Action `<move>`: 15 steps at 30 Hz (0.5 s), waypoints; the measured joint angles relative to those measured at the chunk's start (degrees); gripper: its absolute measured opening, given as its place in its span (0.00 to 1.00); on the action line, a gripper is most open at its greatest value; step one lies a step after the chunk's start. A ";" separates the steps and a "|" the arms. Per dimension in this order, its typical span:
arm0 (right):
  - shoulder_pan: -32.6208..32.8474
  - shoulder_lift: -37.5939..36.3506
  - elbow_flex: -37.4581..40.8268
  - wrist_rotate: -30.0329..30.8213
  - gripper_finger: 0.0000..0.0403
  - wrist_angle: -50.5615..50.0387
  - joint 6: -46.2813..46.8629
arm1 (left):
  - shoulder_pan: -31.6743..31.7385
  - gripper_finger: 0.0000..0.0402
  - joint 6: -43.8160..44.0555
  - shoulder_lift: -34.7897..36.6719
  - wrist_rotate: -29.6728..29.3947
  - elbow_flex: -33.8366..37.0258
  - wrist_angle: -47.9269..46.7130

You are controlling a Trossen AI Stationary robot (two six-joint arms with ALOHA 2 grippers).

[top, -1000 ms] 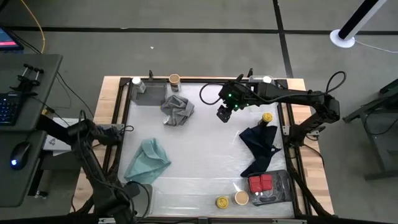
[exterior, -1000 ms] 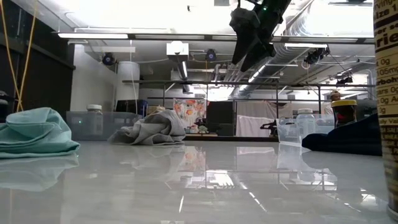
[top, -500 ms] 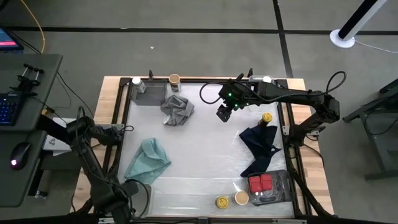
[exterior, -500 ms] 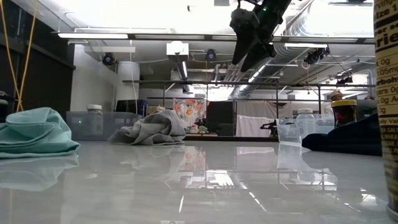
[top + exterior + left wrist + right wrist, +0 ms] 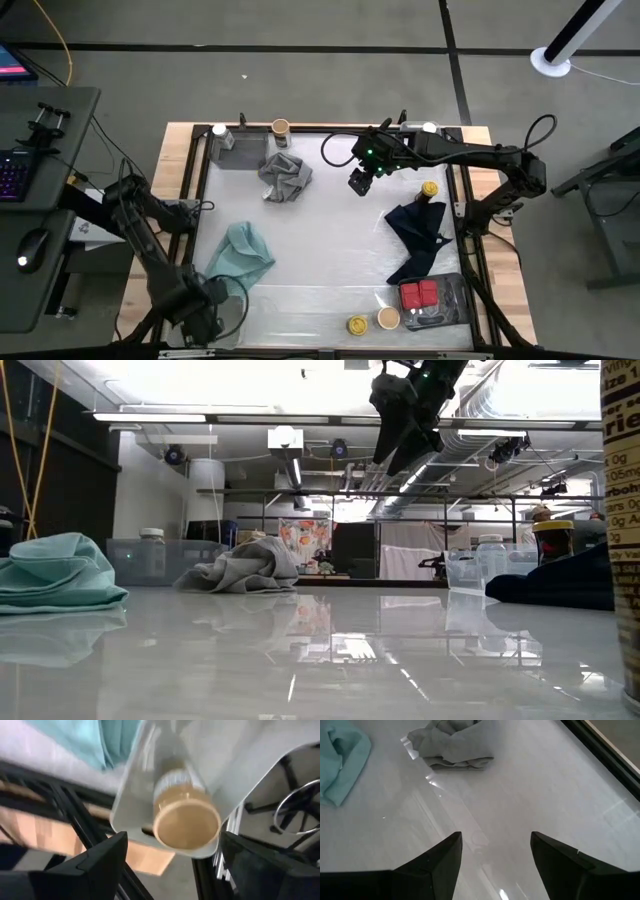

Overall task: Sort spices by type
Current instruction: Put the top brown seasoning bottle into the white bin

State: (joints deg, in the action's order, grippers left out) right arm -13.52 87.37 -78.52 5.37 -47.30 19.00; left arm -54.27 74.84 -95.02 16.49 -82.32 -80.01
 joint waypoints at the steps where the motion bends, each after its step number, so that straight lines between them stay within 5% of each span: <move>1: 0.00 0.00 0.00 0.00 0.58 -0.01 0.00 | 0.82 0.76 -0.69 0.95 -1.06 0.00 -0.10; 9: 0.00 0.00 0.00 -1.33 0.58 -0.38 -0.02 | 12.79 0.76 -10.48 13.64 -17.02 -0.04 -4.00; 15: 0.00 0.00 0.00 -2.09 0.58 -0.43 0.70 | 36.90 0.76 -25.90 20.80 -33.72 -0.09 -1.77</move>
State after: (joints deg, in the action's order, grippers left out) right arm -13.52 87.37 -78.52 3.28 -47.72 19.70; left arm -17.37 48.94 -74.22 -17.23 -82.41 -81.78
